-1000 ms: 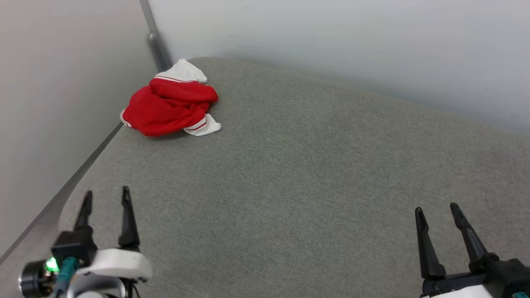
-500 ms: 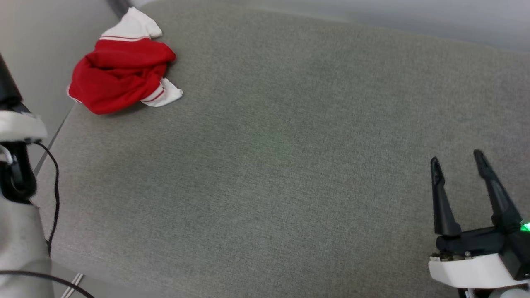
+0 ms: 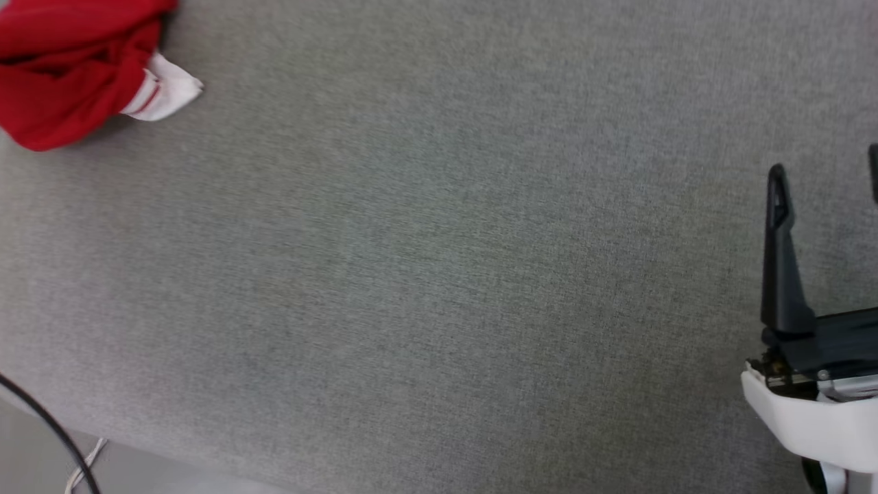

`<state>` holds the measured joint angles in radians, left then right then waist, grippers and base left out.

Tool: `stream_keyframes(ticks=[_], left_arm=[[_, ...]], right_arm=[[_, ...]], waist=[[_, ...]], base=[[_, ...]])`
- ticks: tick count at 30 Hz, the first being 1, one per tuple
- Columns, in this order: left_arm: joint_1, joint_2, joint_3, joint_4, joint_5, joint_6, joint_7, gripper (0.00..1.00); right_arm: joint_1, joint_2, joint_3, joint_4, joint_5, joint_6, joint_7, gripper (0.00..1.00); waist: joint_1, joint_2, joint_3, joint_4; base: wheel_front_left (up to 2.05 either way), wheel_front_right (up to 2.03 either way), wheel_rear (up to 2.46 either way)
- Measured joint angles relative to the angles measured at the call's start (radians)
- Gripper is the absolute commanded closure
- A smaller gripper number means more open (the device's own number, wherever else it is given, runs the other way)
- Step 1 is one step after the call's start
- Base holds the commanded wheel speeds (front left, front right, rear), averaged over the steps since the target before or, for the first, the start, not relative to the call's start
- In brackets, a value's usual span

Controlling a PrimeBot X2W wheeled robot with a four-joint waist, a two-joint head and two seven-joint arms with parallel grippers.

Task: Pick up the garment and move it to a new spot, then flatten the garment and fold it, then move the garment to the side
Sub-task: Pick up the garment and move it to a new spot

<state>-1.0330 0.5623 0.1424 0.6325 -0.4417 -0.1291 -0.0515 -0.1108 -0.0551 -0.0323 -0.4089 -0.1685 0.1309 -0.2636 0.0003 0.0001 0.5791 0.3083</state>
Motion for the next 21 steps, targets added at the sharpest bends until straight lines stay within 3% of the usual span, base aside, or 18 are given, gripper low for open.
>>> stream_keyframes(ticks=[5,10,14,21], left_arm=[[-0.02,0.093,-0.139,0.077,-0.193,0.0,0.266,0.0],[-0.006,0.174,-0.238,0.068,-0.41,0.0,0.533,0.0],[0.026,0.226,-0.28,0.066,-0.517,0.0,0.649,0.0],[0.044,0.222,-0.367,0.072,-0.61,0.0,0.765,0.0]], right_arm=[[-0.013,-0.012,0.001,-0.043,-0.003,0.0,0.0,0.0],[-0.025,-0.015,0.019,-0.077,-0.015,0.0,0.0,0.0],[-0.034,-0.018,0.033,-0.102,-0.021,0.0,0.0,0.0],[-0.057,-0.026,0.033,-0.123,-0.021,0.0,0.0,0.0]], waist=[[0.0,0.0,0.064,-0.02],[-0.0001,0.0,0.101,-0.045],[-0.0001,0.0,0.129,-0.061],[-0.0002,0.0,0.174,-0.078]], base=[[0.0,0.0,0.0],[0.0,0.0,0.0],[0.0,0.0,0.0],[0.0,0.0,0.0]])
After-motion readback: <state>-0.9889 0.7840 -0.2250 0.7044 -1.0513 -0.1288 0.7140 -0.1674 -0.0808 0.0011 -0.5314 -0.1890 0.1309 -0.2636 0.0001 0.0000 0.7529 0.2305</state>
